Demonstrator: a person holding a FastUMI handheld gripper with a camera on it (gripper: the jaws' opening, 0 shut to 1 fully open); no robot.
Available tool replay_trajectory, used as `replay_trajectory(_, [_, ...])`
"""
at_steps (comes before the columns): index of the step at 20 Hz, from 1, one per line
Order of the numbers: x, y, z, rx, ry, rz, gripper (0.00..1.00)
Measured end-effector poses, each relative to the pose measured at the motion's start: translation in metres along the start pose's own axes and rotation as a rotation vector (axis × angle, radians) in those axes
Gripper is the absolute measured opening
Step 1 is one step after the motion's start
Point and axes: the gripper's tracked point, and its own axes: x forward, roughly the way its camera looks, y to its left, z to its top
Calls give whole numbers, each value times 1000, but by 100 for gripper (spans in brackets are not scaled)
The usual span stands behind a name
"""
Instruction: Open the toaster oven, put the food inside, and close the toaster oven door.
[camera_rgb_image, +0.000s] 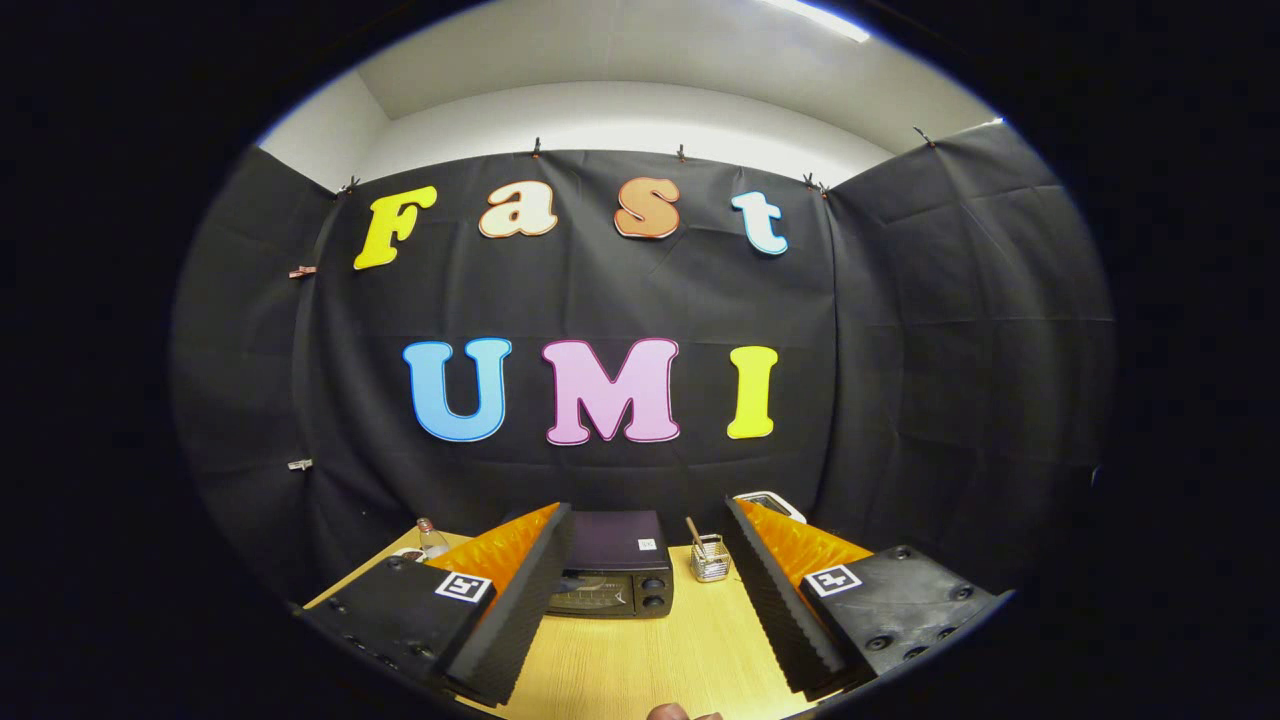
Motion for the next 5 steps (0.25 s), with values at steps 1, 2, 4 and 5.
replay_trajectory(1, [-2,0,0,-1,1,0,97])
replay_trajectory(2, [-2,0,0,-1,-1,1,97])
replay_trajectory(4, [0,-3,5,0,-4,1,97])
replay_trajectory(5, [0,-4,5,-1,-4,1,97])
